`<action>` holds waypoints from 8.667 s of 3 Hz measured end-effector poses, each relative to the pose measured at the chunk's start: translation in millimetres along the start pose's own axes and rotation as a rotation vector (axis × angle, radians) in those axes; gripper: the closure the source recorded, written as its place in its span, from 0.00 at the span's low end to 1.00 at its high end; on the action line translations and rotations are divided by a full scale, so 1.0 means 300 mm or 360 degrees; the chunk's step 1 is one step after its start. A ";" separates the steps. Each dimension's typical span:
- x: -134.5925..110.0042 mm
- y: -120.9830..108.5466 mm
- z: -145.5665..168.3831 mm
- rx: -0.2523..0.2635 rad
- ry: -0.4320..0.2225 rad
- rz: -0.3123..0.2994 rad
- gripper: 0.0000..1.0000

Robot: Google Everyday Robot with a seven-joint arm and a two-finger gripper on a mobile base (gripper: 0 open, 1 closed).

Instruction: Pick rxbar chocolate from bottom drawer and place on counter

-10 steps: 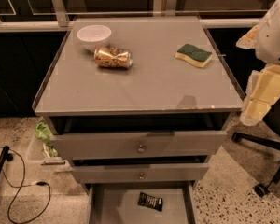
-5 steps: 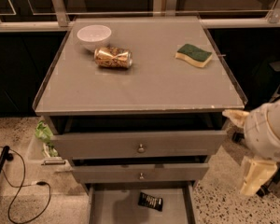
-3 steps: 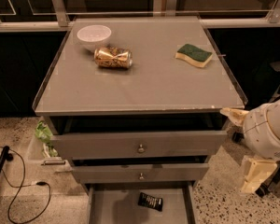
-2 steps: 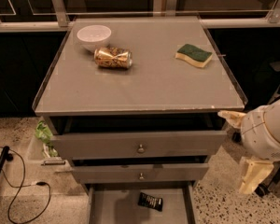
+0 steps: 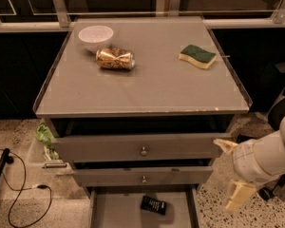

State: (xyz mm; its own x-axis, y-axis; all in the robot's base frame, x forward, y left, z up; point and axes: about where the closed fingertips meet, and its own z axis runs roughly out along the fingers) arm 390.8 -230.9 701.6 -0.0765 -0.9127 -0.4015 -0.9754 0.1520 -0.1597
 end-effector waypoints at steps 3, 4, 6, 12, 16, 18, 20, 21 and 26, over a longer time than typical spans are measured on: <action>0.161 0.064 0.341 -0.0089 -0.0193 0.0141 0.00; 0.149 0.075 0.344 -0.0102 -0.0180 0.0110 0.00; 0.211 0.125 0.661 -0.0188 -0.0280 0.0154 0.00; 0.435 0.143 1.397 -0.0035 -0.0423 0.0302 0.00; 0.476 0.065 1.664 0.0083 -0.0591 0.0293 0.00; 0.392 0.050 1.788 -0.0041 -0.0666 0.0161 0.00; 0.373 0.037 1.889 -0.0110 -0.0653 0.0155 0.00; 0.368 0.044 1.938 -0.0124 -0.0624 0.0169 0.00; 0.363 0.038 2.005 -0.0084 -0.0560 0.0265 0.42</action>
Offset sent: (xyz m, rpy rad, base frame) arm -0.0086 -0.0033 -0.1674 0.1967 0.0945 -0.0520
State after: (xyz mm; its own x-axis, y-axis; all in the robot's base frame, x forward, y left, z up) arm 495.8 -100.4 113.5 -0.1681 -0.6898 -0.7042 -0.9656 0.2589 -0.0231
